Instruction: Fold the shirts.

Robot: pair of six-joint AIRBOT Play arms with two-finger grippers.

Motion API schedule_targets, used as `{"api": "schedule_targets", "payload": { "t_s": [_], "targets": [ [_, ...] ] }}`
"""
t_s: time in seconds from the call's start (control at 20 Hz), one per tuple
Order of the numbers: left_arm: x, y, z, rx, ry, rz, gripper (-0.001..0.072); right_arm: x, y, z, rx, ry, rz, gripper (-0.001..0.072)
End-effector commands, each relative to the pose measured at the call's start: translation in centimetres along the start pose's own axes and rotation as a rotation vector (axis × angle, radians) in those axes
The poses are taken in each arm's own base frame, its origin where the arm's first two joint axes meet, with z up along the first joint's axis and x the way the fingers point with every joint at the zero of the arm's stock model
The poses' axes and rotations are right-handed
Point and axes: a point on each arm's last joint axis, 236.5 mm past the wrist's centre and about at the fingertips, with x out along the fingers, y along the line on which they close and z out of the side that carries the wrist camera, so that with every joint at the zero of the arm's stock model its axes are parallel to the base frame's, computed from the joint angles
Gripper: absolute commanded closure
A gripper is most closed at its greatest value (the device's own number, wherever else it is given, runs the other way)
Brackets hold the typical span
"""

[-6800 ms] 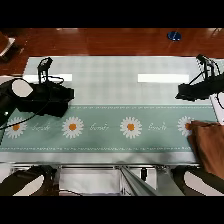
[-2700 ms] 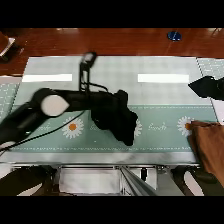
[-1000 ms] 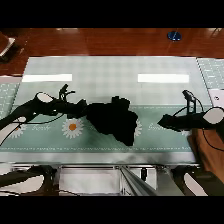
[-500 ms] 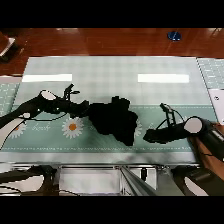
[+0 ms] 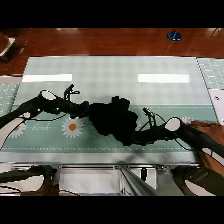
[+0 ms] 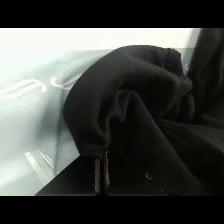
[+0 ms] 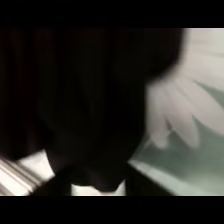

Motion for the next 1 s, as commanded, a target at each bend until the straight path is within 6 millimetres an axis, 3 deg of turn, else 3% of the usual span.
{"api": "schedule_targets", "payload": {
  "t_s": [0.0, 0.05, 0.15, 0.25, 0.3, 0.4, 0.45, 0.55, 0.6, 0.7, 0.8, 0.95],
  "targets": [
    [0.0, 0.0, -0.1, 0.001, 0.003, -0.001, 0.0684, 1.0, 1.1, 1.4, -0.009, -0.044, 0.045, 0.0582],
    [0.0, 0.0, 0.0, 0.001, 0.003, -0.002, 0.0684, 0.7, 1.9, 1.8, -0.064, -0.050, 0.057, 0.0694],
    [-0.8, -0.3, 0.6, 0.011, -0.014, -0.013, 0.0684, -0.8, 4.1, 2.9, -0.177, -0.063, 0.071, 0.0691],
    [-3.3, -1.9, 2.8, 0.041, -0.082, -0.043, 0.0684, -4.6, 5.9, 5.9, -0.279, -0.134, 0.033, 0.0691],
    [-5.3, -3.2, 4.4, 0.067, -0.140, -0.063, 0.0684, -7.8, 6.3, 8.4, -0.319, -0.206, -0.018, 0.0691],
    [-11.2, -7.5, 8.4, 0.135, -0.313, -0.133, 0.0685, -16.5, 7.2, 13.8, -0.371, -0.400, -0.139, 0.0691],
    [-15.1, -10.6, 10.3, 0.178, -0.421, -0.183, 0.0684, -22.2, 8.3, 16.3, -0.395, -0.523, -0.188, 0.0692],
    [-23.7, -16.7, 12.7, 0.298, -0.644, -0.248, 0.0684, -33.4, 12.0, 18.4, -0.455, -0.742, -0.230, 0.0692],
    [-28.6, -19.9, 12.9, 0.373, -0.758, -0.271, 0.0684, -38.8, 14.2, 18.1, -0.491, -0.849, -0.249, 0.0691],
    [-37.1, -25.2, 11.2, 0.510, -0.941, -0.304, 0.0685, -47.0, 17.3, 15.6, -0.557, -1.004, -0.309, 0.0691],
    [-43.6, -29.1, 7.6, 0.630, -1.074, -0.323, 0.0684, -52.1, 19.2, 12.1, -0.610, -1.107, -0.377, 0.0691],
    [-49.2, -31.6, 1.5, 0.776, -1.222, -0.246, 0.0684, -56.9, 20.4, 6.4, -0.639, -1.262, -0.444, 0.0691]
  ]
}}
